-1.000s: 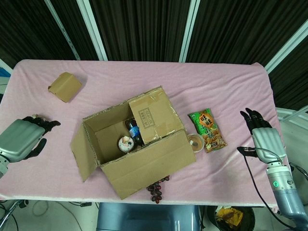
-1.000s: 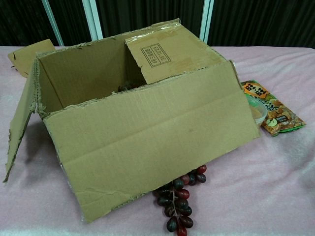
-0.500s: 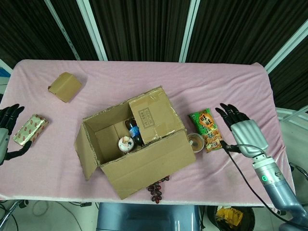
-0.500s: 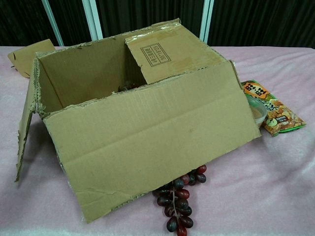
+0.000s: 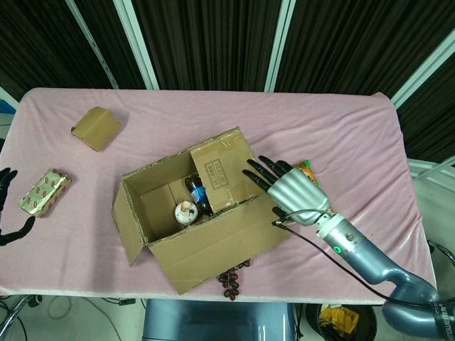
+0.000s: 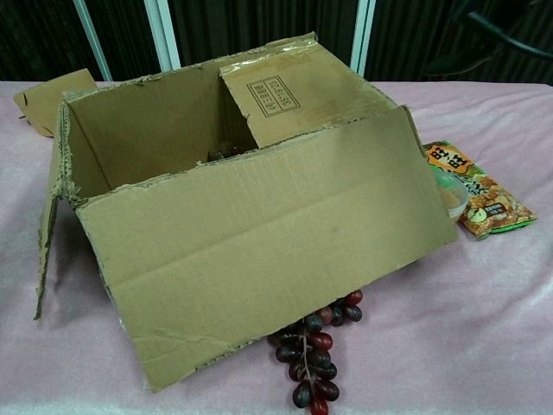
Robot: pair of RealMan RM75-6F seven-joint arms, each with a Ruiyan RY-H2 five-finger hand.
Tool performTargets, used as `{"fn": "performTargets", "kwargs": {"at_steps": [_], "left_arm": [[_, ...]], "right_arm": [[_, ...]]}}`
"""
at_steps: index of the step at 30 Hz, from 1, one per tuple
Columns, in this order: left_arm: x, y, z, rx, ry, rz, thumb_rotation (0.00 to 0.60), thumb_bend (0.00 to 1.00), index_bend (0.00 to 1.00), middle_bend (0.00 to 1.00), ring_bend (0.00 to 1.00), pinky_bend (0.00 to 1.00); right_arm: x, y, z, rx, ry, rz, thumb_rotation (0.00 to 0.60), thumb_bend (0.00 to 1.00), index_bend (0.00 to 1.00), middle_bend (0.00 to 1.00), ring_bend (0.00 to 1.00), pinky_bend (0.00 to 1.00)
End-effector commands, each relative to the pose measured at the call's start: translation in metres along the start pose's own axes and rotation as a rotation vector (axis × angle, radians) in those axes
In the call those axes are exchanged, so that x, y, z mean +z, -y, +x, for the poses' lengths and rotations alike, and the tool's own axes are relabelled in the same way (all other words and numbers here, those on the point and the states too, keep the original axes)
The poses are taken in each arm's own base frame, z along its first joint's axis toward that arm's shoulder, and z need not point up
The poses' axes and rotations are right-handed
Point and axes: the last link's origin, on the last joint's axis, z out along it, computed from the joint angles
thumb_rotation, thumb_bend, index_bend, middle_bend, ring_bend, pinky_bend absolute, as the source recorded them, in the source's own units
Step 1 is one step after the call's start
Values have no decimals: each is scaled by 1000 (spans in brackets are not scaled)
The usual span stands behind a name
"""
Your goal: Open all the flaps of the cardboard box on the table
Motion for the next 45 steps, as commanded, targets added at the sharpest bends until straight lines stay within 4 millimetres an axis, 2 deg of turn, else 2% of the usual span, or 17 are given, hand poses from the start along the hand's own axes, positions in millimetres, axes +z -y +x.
{"fn": "performTargets", "kwargs": {"at_steps": [1, 4, 9, 16, 20, 31, 39, 45], "left_arm": [[0, 4, -3, -21, 5, 2, 600, 270, 7, 17, 0, 62], [-1, 7, -5, -30, 4, 0, 600, 270, 7, 17, 0, 62], [-1, 14, -7, -49, 8, 6, 600, 270, 7, 17, 0, 63], [0, 18, -9, -72, 24, 6, 600, 271, 7, 17, 0, 63], [-1, 19, -11, -82, 31, 3, 600, 271, 8, 17, 0, 63], [2, 24, -13, -106, 40, 18, 600, 272, 7, 17, 0, 63], [3, 25, -16, -117, 52, 27, 600, 272, 7, 17, 0, 63], [4, 27, -17, -140, 59, 40, 600, 272, 7, 17, 0, 64]], "right_arm": [[29, 26, 1, -74, 10, 109, 600, 350, 3, 62, 0, 259], [51, 41, 2, -123, 0, 162, 600, 350, 23, 87, 15, 259], [82, 64, 3, -240, -27, 242, 600, 350, 120, 172, 102, 279], [108, 91, -8, -258, 3, 309, 600, 358, 236, 239, 167, 295], [119, 103, -18, -264, 34, 337, 600, 358, 258, 265, 194, 295], [154, 118, -36, -331, 111, 373, 600, 359, 367, 366, 284, 295], [167, 123, -46, -481, 144, 428, 600, 358, 425, 395, 307, 295], [175, 122, -51, -512, 165, 433, 600, 358, 435, 406, 317, 295]]}}
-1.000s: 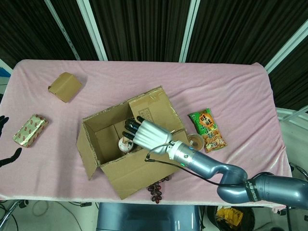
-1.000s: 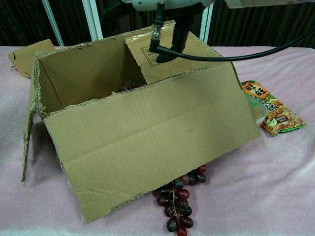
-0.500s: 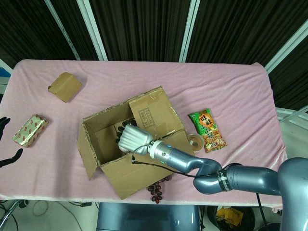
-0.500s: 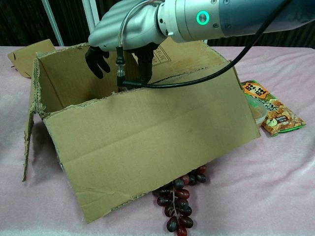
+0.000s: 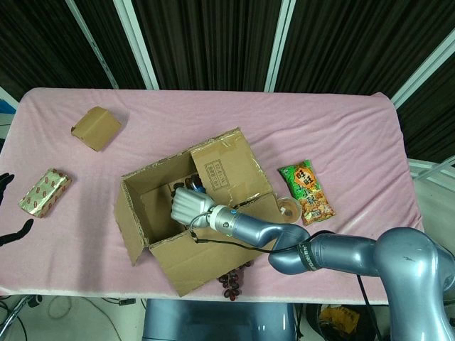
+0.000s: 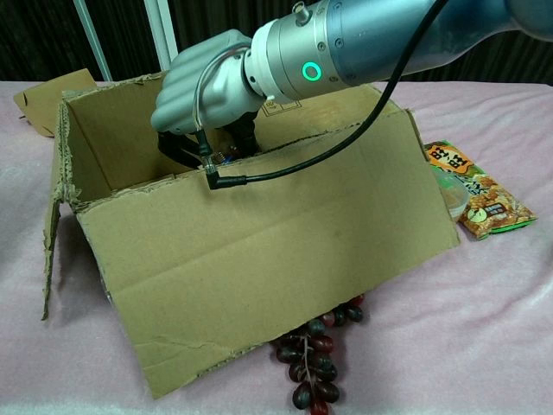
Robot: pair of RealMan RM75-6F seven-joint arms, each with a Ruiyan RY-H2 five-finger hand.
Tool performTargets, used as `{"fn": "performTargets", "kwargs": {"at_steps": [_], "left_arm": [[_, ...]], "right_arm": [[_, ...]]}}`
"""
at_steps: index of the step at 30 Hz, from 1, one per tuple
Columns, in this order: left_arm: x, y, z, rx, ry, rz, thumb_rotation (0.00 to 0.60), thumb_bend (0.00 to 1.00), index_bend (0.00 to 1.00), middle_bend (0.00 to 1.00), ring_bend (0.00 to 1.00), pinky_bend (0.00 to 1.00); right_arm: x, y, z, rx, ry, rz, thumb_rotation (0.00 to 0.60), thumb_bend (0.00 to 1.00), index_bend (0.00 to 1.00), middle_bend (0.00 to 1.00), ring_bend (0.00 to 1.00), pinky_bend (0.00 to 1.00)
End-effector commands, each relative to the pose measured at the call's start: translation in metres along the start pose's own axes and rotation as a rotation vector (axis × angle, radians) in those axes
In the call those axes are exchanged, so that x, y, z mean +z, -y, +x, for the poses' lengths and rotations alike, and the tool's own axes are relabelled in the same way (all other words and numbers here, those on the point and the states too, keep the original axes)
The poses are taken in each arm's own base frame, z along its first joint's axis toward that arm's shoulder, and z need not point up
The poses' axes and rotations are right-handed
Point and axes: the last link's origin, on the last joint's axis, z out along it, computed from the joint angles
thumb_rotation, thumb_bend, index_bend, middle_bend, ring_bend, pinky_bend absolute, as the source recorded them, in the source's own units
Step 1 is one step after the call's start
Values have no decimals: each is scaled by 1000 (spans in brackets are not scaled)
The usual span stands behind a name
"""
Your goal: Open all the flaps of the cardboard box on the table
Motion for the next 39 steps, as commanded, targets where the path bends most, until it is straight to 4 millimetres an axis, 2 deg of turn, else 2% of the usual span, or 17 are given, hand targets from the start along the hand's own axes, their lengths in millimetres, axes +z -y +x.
{"fn": "performTargets", "kwargs": {"at_steps": [1, 11, 18, 30, 39], "left_arm": [[0, 0, -1, -16, 5, 4, 600, 272, 7, 17, 0, 64], [0, 1, -2, -25, 23, 0, 600, 272, 7, 17, 0, 67], [0, 2, -1, -38, 30, 5, 600, 272, 8, 17, 0, 68], [-1, 1, -3, -44, 48, 0, 600, 272, 8, 17, 0, 68], [-2, 0, -4, -52, 59, -3, 600, 272, 7, 17, 0, 68]], "right_arm": [[4, -2, -4, -19, 25, 5, 600, 358, 437, 409, 321, 295], [10, -20, -15, -69, 111, -22, 600, 357, 466, 446, 352, 295], [3, -29, -23, -127, 175, -51, 600, 357, 466, 446, 352, 295], [-17, -40, -14, -236, 207, -175, 600, 358, 466, 438, 351, 295], [-35, -39, -5, -259, 253, -254, 600, 357, 466, 432, 340, 295]]}}
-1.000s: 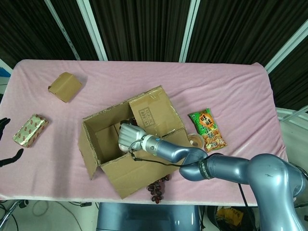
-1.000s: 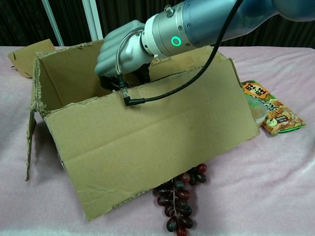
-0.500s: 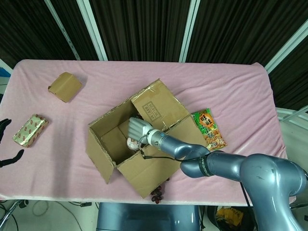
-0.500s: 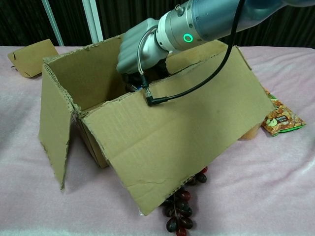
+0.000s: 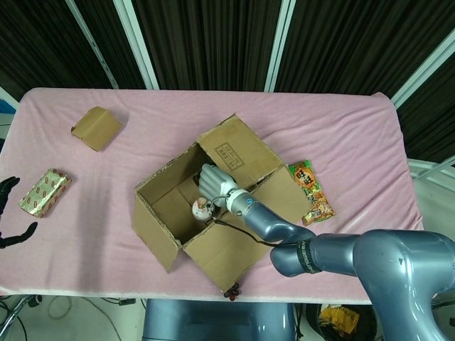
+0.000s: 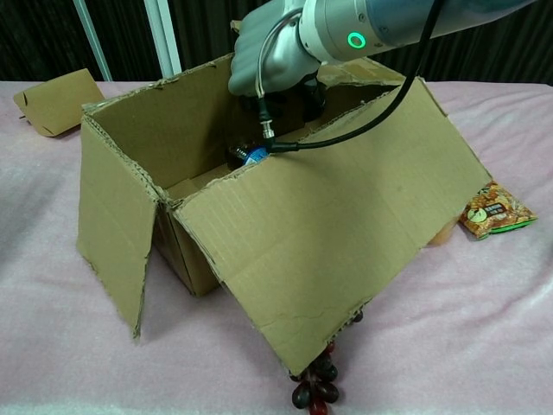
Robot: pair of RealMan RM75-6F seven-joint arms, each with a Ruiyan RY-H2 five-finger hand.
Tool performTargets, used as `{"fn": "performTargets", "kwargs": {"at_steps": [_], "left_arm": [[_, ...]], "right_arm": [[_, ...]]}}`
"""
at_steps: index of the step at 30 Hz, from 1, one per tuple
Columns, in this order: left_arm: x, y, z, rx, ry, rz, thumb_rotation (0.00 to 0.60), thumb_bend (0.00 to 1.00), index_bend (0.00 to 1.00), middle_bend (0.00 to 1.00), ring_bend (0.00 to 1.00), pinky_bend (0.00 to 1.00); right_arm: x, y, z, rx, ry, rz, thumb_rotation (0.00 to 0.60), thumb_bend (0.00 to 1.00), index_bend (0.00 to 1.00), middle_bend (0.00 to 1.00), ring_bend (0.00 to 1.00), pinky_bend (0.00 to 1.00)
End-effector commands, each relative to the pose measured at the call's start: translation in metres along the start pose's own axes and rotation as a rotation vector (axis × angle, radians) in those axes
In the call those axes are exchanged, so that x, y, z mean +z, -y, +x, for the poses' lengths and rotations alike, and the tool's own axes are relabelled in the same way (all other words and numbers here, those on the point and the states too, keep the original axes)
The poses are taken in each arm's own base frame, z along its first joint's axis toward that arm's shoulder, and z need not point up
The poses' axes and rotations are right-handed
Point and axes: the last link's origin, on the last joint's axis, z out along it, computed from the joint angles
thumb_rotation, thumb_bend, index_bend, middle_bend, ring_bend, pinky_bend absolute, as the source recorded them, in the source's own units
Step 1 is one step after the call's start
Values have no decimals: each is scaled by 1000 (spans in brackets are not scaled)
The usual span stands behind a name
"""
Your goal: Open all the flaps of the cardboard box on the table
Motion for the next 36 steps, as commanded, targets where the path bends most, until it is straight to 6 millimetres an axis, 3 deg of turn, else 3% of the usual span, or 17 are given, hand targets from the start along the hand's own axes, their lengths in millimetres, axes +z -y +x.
{"fn": "performTargets", "kwargs": {"at_steps": [1, 14, 36], "left_arm": [[0, 0, 0, -1, 4, 0, 600, 272, 7, 17, 0, 68], [-1, 0, 1, -12, 10, -4, 600, 272, 6, 16, 0, 68], [-2, -3, -1, 0, 16, -17, 600, 272, 6, 16, 0, 68]], "right_arm": [[-8, -4, 3, -22, 18, -26, 600, 357, 466, 430, 337, 295], [-20, -14, 16, -50, 32, -73, 600, 357, 460, 417, 331, 295], [-52, -91, -9, -12, 130, -323, 600, 357, 429, 400, 327, 295]]}}
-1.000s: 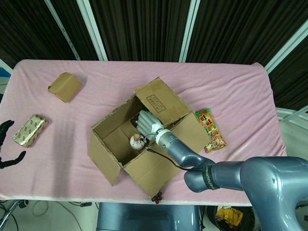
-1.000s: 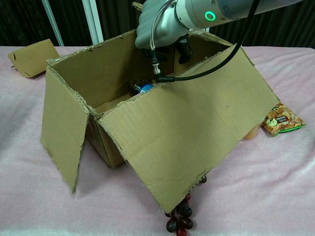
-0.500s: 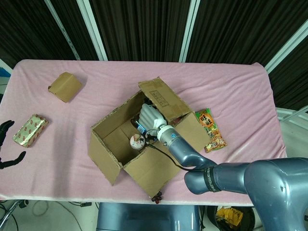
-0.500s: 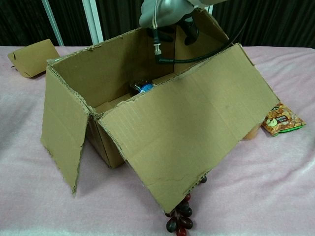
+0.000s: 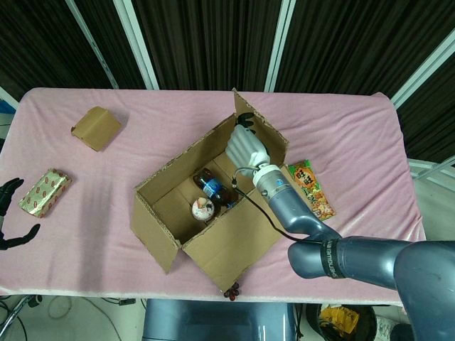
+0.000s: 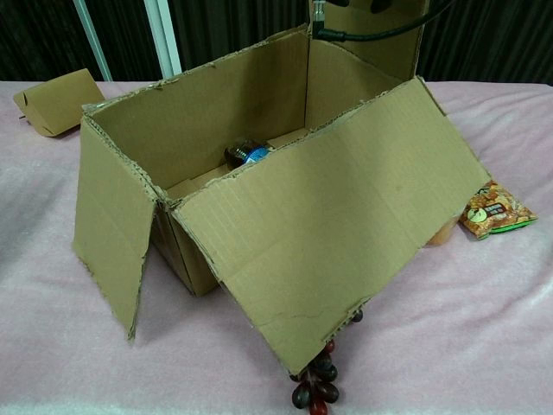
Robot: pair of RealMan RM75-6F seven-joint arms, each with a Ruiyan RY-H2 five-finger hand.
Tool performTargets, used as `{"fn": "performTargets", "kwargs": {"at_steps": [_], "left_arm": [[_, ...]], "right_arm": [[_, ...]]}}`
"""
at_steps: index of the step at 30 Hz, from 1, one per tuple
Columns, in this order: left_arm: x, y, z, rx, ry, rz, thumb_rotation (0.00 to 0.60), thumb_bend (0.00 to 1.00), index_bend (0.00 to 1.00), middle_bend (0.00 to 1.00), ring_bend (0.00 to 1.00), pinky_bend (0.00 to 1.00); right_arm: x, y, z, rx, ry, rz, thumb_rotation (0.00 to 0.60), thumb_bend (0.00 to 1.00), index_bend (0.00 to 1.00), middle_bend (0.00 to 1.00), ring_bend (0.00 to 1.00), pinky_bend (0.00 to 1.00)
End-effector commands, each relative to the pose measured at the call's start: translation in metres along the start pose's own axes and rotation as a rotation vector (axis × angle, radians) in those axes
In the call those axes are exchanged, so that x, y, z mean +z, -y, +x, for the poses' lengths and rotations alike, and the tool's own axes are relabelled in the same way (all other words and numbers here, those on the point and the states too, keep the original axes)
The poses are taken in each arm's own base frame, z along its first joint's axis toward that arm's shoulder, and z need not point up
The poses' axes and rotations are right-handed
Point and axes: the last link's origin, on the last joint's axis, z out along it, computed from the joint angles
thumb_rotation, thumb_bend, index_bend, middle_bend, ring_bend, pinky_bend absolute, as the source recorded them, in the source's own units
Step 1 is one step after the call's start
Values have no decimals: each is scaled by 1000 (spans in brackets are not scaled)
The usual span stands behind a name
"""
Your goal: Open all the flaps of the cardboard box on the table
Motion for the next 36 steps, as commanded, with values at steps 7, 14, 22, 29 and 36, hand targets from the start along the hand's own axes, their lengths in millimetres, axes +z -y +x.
{"fn": "performTargets", "kwargs": {"at_steps": [7, 14, 22, 29, 36], "left_arm": [[-1, -2, -1, 6, 0, -4, 600, 272, 6, 16, 0, 68], [-2, -3, -2, 15, 6, -8, 600, 273, 7, 16, 0, 68], [-3, -4, -1, 45, 0, -9, 600, 273, 7, 15, 0, 62], [-2, -2, 1, 143, -53, 16, 600, 225, 6, 1, 0, 26], [-4, 0, -3, 229, -106, 20, 600, 138, 0, 0, 0, 0]], "right_arm": [[-1, -20, -41, 67, 104, -79, 600, 358, 410, 394, 324, 295], [1, -22, -81, 142, 185, -142, 600, 358, 401, 394, 324, 295], [-22, -24, -108, 292, 170, -207, 600, 358, 268, 351, 296, 294], [-98, -25, -120, 649, -60, -306, 600, 358, 26, 116, 77, 265], [-175, -14, -156, 859, -127, -390, 600, 320, 0, 0, 0, 238]]}}
